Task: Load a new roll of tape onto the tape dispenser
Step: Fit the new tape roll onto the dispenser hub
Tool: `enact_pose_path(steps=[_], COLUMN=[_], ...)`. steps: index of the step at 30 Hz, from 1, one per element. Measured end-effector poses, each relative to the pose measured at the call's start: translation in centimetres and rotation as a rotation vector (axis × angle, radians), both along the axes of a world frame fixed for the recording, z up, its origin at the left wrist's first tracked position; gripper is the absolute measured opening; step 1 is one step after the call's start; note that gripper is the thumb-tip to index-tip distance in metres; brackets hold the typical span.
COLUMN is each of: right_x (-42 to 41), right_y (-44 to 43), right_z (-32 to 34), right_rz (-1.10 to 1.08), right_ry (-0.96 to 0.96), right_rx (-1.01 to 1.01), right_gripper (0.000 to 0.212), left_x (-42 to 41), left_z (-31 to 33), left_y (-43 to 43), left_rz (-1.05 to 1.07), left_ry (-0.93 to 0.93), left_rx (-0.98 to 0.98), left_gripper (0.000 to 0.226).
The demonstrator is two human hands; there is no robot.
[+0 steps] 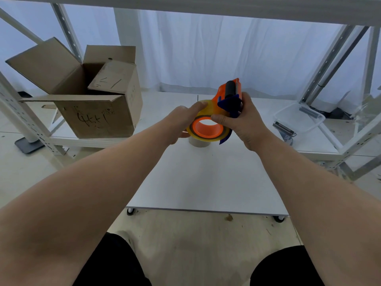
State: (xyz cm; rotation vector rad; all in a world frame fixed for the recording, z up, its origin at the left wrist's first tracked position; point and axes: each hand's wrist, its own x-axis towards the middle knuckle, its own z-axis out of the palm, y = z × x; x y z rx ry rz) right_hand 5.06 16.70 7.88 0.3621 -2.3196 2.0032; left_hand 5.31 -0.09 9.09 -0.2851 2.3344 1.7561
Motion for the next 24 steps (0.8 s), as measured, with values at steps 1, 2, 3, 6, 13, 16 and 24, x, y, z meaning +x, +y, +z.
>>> enact_pose_path(steps=[1, 2, 3, 6, 13, 16, 24], right_x=[0.0, 0.1, 0.1, 0.0, 0.2, 0.3, -0.4], right_y=[-0.2, -0.3, -0.3, 0.2, -0.4, -0.8, -0.1], right_z=[0.0, 0.0, -0.1, -0.2, 0.0, 0.1, 0.3], right_rz=[0.006, 0.010, 0.012, 0.005, -0.025, 0.007, 0.075], right_ry=[0.009, 0.016, 0.019, 0.003, -0.006, 0.009, -0.087], right_rx=[0.017, 0.033, 0.039, -0.003, 0.004, 0.052, -0.242], right_gripper=[0.061, 0.061, 0.062, 0.060, 0.060, 0.061, 0.085], left_x=[0.0, 0.0, 0.1, 0.2, 0.0, 0.3, 0.7], left_z=[0.0, 0.1, 0.0, 0.0, 0.5, 0.3, 0.2], left_y=[0.0, 0.0, -0.1, -0.7, -0.6, -0.5, -1.9], left_rz=[-0.002, -0.006, -0.010, 0.002, 0.000, -0.072, -0.041], left_ry=[-0.006, -0.012, -0.017, -0.019, 0.013, -0.059, -0.035], left_rx=[-0.031, -0.046, -0.038, 0.078, -0.042, -0.111, 0.318], left_gripper=[0.052, 0.054, 0.052, 0.045, 0.050, 0.074, 0.039])
